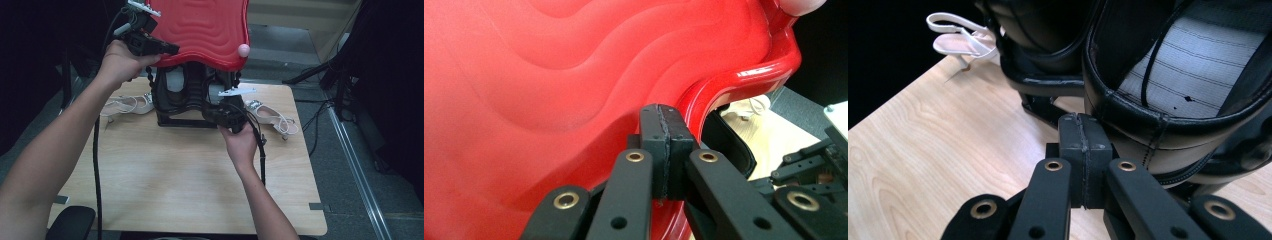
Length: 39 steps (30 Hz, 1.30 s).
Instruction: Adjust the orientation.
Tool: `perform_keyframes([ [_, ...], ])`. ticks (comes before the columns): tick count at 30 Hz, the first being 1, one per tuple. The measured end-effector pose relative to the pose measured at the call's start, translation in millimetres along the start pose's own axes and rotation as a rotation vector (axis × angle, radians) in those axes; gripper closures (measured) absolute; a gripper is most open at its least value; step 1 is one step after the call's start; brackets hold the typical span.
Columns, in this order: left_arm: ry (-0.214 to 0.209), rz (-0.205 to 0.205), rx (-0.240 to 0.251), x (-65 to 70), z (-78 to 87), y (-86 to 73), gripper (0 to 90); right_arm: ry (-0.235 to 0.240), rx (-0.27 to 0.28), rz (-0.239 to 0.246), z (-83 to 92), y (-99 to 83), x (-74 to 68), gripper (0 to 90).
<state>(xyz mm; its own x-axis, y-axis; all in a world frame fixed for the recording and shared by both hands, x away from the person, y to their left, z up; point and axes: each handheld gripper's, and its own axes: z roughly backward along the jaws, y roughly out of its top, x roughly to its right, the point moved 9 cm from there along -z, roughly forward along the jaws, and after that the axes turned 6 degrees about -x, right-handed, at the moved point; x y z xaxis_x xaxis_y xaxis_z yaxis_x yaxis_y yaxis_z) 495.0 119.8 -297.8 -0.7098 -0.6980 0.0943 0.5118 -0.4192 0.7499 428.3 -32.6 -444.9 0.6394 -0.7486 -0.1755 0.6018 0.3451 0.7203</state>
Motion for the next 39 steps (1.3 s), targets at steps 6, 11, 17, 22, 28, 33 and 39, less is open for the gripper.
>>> perform_keyframes([
  [6, 0.001, 0.002, 0.0, 0.1, 0.1, -0.1, 90.0, -0.016, 0.012, -0.008, -3.2, 9.7, 6.5, 90.0],
  [11, 0.0, 0.002, 0.001, 0.1, 0.1, -0.2, 90.0, -0.039, 0.028, -0.022, -6.3, 18.7, 15.0, 90.0],
  [17, 0.0, 0.002, 0.0, 0.0, 0.1, -0.2, 90.0, -0.038, 0.035, -0.027, -9.9, 26.1, 18.9, 90.0],
  [22, 0.001, -0.003, 0.002, -0.2, 0.3, -0.3, 90.0, -0.06, 0.008, -0.045, -19.0, 24.2, 27.8, 90.0],
  [28, 0.003, 0.0, 0.001, -0.1, 0.4, -0.3, 90.0, -0.037, 0.047, -0.031, -15.2, 17.6, 22.9, 88.8],
  [33, 0.016, 0.011, -0.008, -0.2, 3.3, -1.6, 90.0, -0.009, 0.073, -0.009, -3.8, 9.8, 14.0, 79.4],
  [39, -0.016, 0.01, 0.019, 9.0, 20.0, -3.8, 82.8, 0.061, 0.091, -0.005, 1.8, -9.6, 11.2, 69.1],
])
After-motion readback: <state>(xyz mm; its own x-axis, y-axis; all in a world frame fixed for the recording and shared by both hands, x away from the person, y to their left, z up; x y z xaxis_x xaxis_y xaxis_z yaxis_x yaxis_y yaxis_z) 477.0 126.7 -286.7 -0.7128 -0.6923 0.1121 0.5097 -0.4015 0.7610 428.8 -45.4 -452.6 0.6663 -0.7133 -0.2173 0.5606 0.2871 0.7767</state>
